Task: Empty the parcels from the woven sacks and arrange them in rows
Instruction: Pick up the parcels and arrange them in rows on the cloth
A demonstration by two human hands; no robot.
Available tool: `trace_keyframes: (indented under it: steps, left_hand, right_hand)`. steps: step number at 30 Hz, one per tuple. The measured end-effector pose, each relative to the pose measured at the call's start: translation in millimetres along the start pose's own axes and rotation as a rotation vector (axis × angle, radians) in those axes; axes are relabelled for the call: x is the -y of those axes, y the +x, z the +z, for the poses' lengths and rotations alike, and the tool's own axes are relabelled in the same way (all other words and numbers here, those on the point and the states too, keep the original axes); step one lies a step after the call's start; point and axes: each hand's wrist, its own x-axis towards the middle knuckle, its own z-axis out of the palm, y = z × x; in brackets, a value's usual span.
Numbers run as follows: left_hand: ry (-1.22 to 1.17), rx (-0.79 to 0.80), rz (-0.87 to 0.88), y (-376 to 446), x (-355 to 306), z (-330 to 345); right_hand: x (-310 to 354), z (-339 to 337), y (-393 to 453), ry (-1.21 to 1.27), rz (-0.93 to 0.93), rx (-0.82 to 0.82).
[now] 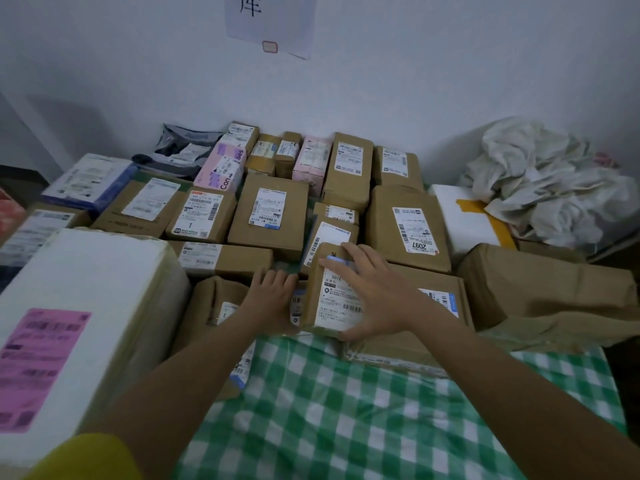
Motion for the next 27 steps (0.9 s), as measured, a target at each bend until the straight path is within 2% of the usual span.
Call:
trace_keyframes:
  steps: [5, 10, 19, 27]
  left_hand:
    - [0.014, -0.059, -0.236, -33.5, -2.4, -15.8]
    - [-0.073, -0.048, -0.483, -38.1, -1.8, -16.7]
    - [-0.227, 0.077, -0.643, -26.0, -1.1, -30.9]
    - [-0.254, 0.068, -0.688, -39.1, -10.1, -40.4]
  right_hand:
    - [6.6, 2.7, 2.3, -0.017, -0.047, 0.006]
    - [18.0, -1.0, 7.0, -0.012, -0.063, 0.054]
    - [32.1, -20.9, 13.4, -0.039, -0.051, 0.061]
    - [30.5, 5.2, 20.9, -0.013, 0.005, 0.175]
